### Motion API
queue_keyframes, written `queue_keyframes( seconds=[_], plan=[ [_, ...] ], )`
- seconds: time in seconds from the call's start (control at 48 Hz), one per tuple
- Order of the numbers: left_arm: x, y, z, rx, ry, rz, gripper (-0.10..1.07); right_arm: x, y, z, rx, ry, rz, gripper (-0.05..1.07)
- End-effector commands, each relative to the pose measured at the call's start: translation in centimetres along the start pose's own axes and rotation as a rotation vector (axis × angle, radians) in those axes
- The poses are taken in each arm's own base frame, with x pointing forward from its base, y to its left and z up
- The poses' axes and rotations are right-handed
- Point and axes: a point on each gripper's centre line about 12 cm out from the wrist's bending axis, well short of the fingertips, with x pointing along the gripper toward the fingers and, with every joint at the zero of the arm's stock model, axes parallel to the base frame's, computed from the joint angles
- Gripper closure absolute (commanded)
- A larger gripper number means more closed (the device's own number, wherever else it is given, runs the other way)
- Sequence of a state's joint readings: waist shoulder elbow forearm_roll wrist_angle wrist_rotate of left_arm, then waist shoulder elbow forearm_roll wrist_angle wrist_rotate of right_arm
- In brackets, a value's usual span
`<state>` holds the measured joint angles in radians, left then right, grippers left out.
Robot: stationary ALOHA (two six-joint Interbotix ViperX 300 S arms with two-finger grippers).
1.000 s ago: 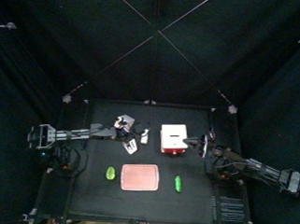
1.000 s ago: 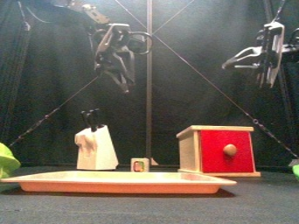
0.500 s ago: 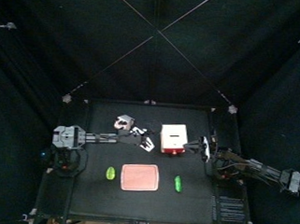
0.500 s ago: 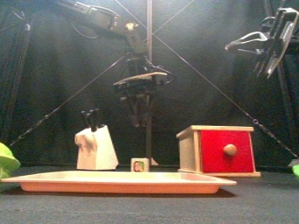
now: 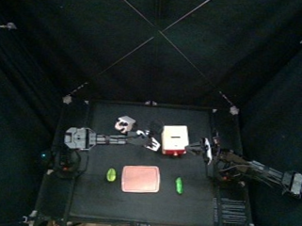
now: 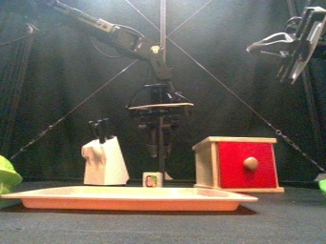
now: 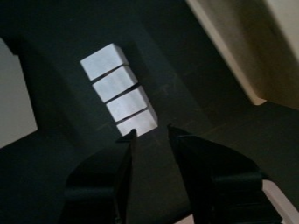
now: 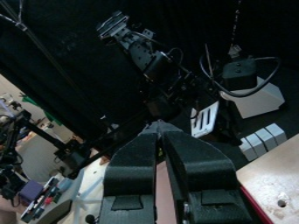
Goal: Grab white sushi roll
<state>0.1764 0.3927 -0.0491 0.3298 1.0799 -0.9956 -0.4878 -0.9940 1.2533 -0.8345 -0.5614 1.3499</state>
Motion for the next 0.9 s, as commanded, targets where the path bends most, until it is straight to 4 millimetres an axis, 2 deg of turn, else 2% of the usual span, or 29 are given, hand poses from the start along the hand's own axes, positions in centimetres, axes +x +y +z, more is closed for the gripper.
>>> queue_keyframes(
  seconds=[0.0, 0.104, 0.417, 0.521, 0.875],
  plan=[
    [-0.6, 0.4, 0.8, -0.034, -0.028, -0.011, 0.23, 0.1, 0.2, 0.3, -0.001, -0.007, 0.013, 0.56],
    [-0.6, 0.7, 1.0, -0.043, -0.038, -0.017, 0.21, 0.2, 0.3, 0.3, -0.002, -0.008, 0.013, 0.56],
    [1.3, 1.6, 1.9, -0.073, -0.037, -0.023, 0.07, 0.1, 0.2, 0.3, -0.001, -0.006, 0.012, 0.56],
    [1.9, 1.9, 2.3, -0.087, -0.040, -0.030, 0.07, 0.2, 0.3, 0.3, -0.003, -0.008, 0.014, 0.56],
    [4.6, 3.1, 2.2, -0.129, -0.012, -0.021, 0.07, 0.1, 0.2, 0.3, -0.001, -0.007, 0.013, 0.56]
  ],
)
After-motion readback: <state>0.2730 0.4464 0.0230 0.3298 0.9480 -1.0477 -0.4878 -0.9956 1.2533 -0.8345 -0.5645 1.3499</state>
